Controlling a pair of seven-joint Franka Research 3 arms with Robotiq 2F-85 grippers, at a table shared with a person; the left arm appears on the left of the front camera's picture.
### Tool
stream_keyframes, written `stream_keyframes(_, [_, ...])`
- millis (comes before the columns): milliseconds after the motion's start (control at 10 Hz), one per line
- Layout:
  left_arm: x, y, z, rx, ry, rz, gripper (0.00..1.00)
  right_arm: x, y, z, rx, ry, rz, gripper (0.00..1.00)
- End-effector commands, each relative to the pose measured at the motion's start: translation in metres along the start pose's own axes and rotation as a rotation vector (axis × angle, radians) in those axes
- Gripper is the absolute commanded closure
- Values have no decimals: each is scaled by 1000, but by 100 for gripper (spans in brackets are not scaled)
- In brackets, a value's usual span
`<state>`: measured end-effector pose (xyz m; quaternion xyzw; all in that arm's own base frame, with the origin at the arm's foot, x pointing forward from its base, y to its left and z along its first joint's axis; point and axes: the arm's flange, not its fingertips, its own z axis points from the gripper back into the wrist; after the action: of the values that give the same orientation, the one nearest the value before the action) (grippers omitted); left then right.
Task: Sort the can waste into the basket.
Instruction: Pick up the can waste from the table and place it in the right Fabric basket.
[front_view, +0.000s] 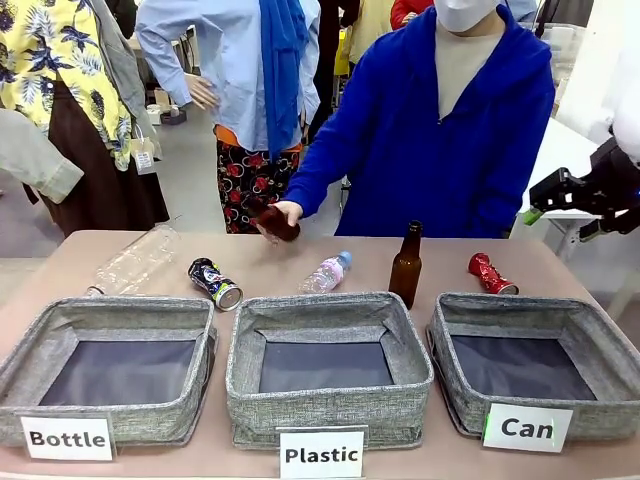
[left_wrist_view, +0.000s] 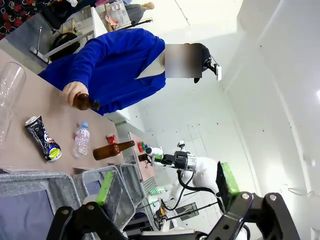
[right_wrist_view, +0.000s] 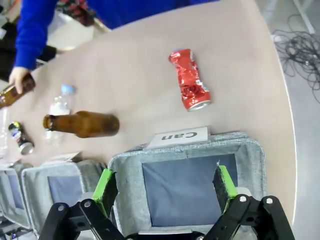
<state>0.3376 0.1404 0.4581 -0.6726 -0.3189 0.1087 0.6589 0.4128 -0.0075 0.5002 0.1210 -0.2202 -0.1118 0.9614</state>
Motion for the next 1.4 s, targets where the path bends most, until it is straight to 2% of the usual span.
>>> stream_keyframes(0, [-1,-1,2,-10,8,-15,0,0,-2,-2,-18,-3,-12,0])
stream_keyframes(100, [-1,-1,2,-10,8,-15,0,-3,8,-9,-95,-20,0,0])
stream_keyframes(300, [0,0,0,0,0,0,0,29,21,-40,-185,46,91,0])
stream_keyframes(600, [-36,-56,1,-80,218,-130,0,78,24,-103,-234,194,102,0])
stream_keyframes(900, [-82,-79,9,-86,340,-214,0,110,21,-165,-257,280,125,0])
stream_keyframes(1000, [-89,-83,10,-72,403,-208,0,119,21,-185,-251,319,135,0])
stream_keyframes(1300, [-87,-86,24,3,461,-129,0,130,20,-232,-281,443,122,0])
